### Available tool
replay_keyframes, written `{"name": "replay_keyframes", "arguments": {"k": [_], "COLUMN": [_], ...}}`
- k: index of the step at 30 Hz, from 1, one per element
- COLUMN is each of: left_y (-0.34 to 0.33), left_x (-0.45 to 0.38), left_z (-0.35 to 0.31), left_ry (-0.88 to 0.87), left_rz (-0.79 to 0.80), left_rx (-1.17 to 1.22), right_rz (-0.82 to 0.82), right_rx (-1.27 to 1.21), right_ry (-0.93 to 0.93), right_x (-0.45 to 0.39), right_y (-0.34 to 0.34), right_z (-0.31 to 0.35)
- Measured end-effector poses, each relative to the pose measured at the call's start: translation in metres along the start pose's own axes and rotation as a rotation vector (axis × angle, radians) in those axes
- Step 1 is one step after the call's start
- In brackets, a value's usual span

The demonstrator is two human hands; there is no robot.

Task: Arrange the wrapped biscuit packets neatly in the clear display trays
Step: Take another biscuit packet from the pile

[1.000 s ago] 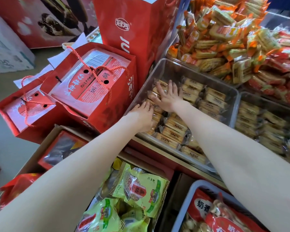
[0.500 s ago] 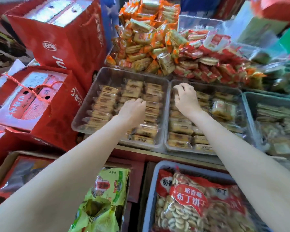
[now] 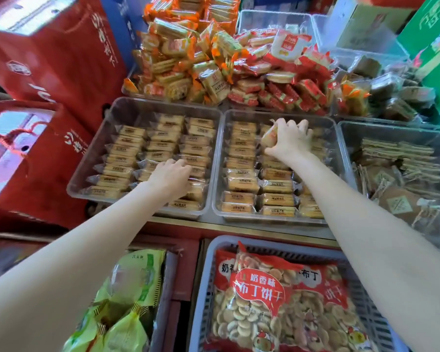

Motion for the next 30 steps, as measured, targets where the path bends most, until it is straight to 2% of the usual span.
{"name": "replay_keyframes", "arguments": {"k": [3,5,10,13,15,18,20,23,30], "left_y": [-0.002,0.000,0.002,-0.003,-0.019,-0.051,-0.064,-0.069,-0.067], "left_x": [-0.001,-0.001,-0.002,-0.009,-0.013,-0.009,-0.006,-0.009,-0.013], "left_z": [0.020,0.037,0.098,0.139,0.161,0.177,0.178,0.177,0.177], "left_ry": [0.032,0.057,0.145,0.208,0.235,0.229,0.217,0.221,0.180], "left_rz": [-0.012,-0.051,-0.150,-0.168,-0.075,0.079,0.094,0.080,0.080], "left_rx": [0.017,0.035,0.098,0.093,0.083,0.059,0.045,0.064,0.052], "right_rz": [-0.067,-0.033,0.293,0.320,0.177,-0.138,-0.221,-0.237,-0.088], "right_rx": [-0.248,-0.350,-0.663,-0.722,-0.654,-0.435,-0.227,-0.034,-0.054], "right_ry": [0.186,0.259,0.213,0.238,0.387,0.603,0.681,0.756,0.774], "right_x": [-0.006,-0.011,-0.034,-0.047,-0.055,-0.065,-0.070,-0.070,-0.072], "right_y": [0.019,0.022,-0.022,-0.035,-0.027,-0.015,-0.026,-0.051,-0.083], "right_z": [0.073,0.117,0.197,0.240,0.273,0.317,0.340,0.364,0.362]}}
Point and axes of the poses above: each hand's wrist, its own x-axis away from the middle knuckle, its own y-axis out of the back of the hand, z = x × y, the point moved 10 cm from there along -x, towards the middle knuckle
